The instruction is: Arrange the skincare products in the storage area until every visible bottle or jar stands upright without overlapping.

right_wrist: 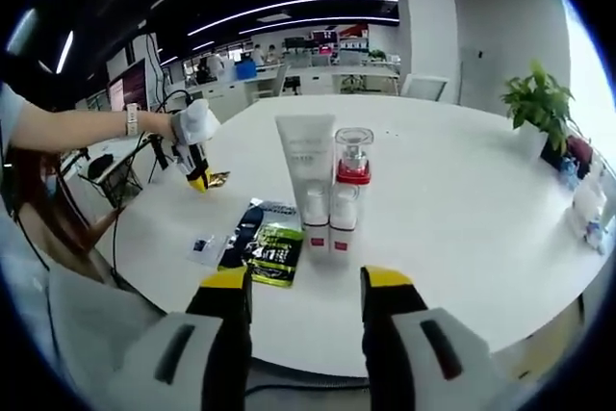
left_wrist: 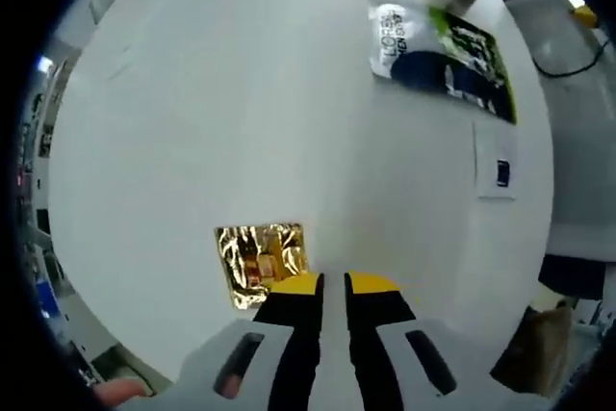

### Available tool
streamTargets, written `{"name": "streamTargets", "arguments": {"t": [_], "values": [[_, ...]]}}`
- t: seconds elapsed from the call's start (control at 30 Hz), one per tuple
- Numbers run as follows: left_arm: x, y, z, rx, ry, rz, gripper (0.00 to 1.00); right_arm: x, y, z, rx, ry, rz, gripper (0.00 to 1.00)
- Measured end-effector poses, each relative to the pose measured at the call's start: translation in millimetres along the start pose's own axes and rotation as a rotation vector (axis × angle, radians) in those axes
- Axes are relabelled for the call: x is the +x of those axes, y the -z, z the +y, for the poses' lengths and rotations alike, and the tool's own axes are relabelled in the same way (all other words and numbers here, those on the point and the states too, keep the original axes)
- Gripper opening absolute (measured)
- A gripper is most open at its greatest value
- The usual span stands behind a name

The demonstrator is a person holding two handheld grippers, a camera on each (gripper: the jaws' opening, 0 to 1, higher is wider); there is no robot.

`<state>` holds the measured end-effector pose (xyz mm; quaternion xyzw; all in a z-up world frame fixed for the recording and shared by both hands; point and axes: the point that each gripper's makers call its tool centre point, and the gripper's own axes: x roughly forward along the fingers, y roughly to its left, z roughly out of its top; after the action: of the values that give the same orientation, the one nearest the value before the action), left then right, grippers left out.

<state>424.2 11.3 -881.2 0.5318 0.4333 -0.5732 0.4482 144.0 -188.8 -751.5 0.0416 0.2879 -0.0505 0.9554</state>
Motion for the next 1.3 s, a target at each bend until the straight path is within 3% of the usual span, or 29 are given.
{"name": "streamTargets", "arguments": {"t": [0.1,0.27,0.6,0.83,1.0,1.1,1.3], "values": [[-8,-1.2,7.9,-0.007,-0.024,-0.021,0.11,0,1.7,-1,0.002,0.004,0.004,0.45],[-15,1.8,22.3,-0.017,-0.063,-0.030,0.28,0,1.7,0,0.000,-0.002,0.006,0.45],[-12,-1.0,46.0,-0.036,-0.101,-0.055,0.53,1,1.5,-2,-0.004,0.002,0.018,0.46],[-5,-2.1,50.6,-0.063,-0.048,-0.050,0.52,4,0.0,-4,-0.004,0.005,0.024,0.46],[1,-1.7,55.6,-0.077,-0.034,-0.047,0.58,6,1.5,-4,0.001,0.005,0.031,0.46],[4,-3.4,54.9,-0.095,-0.005,-0.057,0.55,6,4.5,-6,0.005,0.009,0.040,0.45],[5,-2.4,64.0,-0.064,-0.028,-0.038,0.48,6,6.2,-10,0.012,0.020,0.046,0.45]]}}
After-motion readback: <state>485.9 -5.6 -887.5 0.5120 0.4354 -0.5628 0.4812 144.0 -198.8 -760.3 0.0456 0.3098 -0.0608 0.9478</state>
